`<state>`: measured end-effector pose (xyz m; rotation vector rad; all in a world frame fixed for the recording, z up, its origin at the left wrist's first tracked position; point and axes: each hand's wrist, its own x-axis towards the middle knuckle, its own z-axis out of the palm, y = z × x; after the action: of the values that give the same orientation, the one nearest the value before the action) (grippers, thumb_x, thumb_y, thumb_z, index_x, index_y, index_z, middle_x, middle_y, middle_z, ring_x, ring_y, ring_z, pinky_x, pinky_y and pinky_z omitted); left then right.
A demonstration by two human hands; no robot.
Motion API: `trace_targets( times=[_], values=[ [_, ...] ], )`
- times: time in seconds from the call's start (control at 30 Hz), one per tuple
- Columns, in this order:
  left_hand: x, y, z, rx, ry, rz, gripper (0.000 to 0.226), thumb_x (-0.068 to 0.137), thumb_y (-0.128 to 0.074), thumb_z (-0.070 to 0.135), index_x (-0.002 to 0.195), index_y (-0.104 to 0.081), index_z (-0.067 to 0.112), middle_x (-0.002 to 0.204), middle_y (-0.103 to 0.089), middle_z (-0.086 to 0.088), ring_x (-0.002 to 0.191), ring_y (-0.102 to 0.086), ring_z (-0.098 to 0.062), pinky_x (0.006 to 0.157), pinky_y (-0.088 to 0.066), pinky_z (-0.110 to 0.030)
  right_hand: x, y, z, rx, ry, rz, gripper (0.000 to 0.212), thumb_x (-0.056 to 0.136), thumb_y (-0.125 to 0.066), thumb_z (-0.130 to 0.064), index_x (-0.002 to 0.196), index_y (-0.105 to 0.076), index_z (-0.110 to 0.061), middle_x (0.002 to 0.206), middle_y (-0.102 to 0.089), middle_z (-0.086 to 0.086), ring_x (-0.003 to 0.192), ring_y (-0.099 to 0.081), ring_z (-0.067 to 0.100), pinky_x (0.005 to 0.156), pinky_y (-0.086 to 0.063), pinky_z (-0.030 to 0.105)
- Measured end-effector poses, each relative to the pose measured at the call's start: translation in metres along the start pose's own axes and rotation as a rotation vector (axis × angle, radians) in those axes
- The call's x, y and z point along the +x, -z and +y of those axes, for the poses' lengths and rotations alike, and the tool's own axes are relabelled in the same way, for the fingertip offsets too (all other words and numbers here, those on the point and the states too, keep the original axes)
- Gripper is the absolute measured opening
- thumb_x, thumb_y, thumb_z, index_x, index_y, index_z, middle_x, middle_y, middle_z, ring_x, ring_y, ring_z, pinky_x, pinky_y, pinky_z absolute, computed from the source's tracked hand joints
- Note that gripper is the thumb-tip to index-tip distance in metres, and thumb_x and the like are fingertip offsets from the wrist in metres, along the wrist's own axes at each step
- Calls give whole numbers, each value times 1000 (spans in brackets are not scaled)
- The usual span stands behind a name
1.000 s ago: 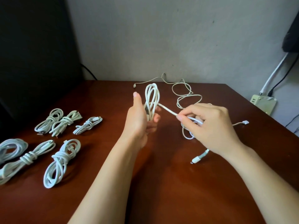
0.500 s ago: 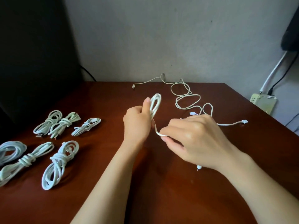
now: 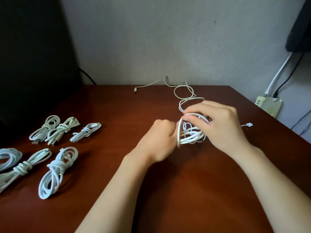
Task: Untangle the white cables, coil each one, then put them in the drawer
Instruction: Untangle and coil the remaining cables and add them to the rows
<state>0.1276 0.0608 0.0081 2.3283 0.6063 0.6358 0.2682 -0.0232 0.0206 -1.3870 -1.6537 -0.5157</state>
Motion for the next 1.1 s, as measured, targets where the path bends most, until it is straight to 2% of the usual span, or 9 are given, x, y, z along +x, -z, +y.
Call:
trace_targets(
  times=[0.07, 0.17, 0.3, 0.47, 0.57, 0.7, 0.9, 1.0, 1.1],
  values=[
    [-2, 0, 1, -57, 0, -15, 47, 98, -40, 20, 58, -59, 5, 44, -51, -1, 43, -47, -15, 52, -43, -26, 1, 0, 1, 105, -84, -31, 4, 79, -72, -16, 79, -75, -13, 74, -65, -12, 66, -55, -6, 66, -38, 7],
    [-2, -1, -1, -182, 22, -24, 54, 101, -36, 23, 58, -60, 2, 39, -49, 0, 39, -44, -9, 49, -38, -17, 1, 0, 0, 249, -282, -89, 13, 79, -74, -12, 77, -72, -25, 69, -68, -8, 57, -57, 6, 58, -43, 11],
    [-2, -1, -2, -380, 8, 10, 57, 100, -35, 26, 52, -58, 6, 36, -45, 0, 40, -44, -12, 56, -38, -27, 5, 1, -1, 528, -572, -85, 10, 79, -72, -6, 79, -72, -17, 70, -71, -4, 65, -66, 5, 62, -50, 13],
    [-4, 3, 1, -557, -36, 50, 63, 94, -39, 46, 50, -59, 6, 39, -44, -7, 40, -40, -15, 53, -33, -25, 3, -11, -4, 557, -664, -81, 13, 81, -68, -5, 72, -68, -14, 59, -67, -9, 57, -61, -1, 56, -45, 11],
    [-2, 4, 3, -515, -14, 136, 68, 100, -38, 45, 50, -59, 3, 38, -46, -6, 39, -41, -11, 52, -33, -24, 0, -15, -4, 481, -646, -106, 23, 86, -62, 0, 76, -71, -18, 66, -70, -7, 64, -62, 1, 61, -47, 13],
    [4, 7, -4, -454, 99, 370, 72, 104, -27, 41, 49, -58, 5, 38, -50, -1, 38, -45, -6, 55, -34, -28, -7, -23, -7, 331, -541, -169, 14, 85, -66, -26, 71, -70, -27, 64, -67, 4, 66, -61, 37, 63, -50, 41],
    [8, 6, -19, -438, 329, 559, 48, 102, -26, 45, 71, -50, 18, 63, -56, -3, 55, -54, -18, 49, -43, -26, -11, -26, -19, 58, -175, -286, 12, 85, -62, -22, 75, -68, -20, 64, -50, -18, 58, -47, 3, 56, -34, 15],
    [9, 8, -25, -484, 381, 548, 49, 101, -24, 48, 74, -51, 18, 69, -55, -10, 53, -50, -22, 37, -34, -19, -14, -27, -24, 6, -143, -369, 12, 83, -55, -25, 83, -67, -22, 73, -54, -14, 62, -50, 9, 58, -44, 25],
    [10, 10, -25, -592, 428, 517, 59, 102, -20, 50, 77, -55, 10, 53, -51, -6, 37, -43, -12, 35, -30, -17, -15, -26, -31, -41, -65, -410, 18, 83, -54, -24, 94, -68, -21, 82, -59, -13, 61, -51, 9, 58, -49, 32]
  ],
)
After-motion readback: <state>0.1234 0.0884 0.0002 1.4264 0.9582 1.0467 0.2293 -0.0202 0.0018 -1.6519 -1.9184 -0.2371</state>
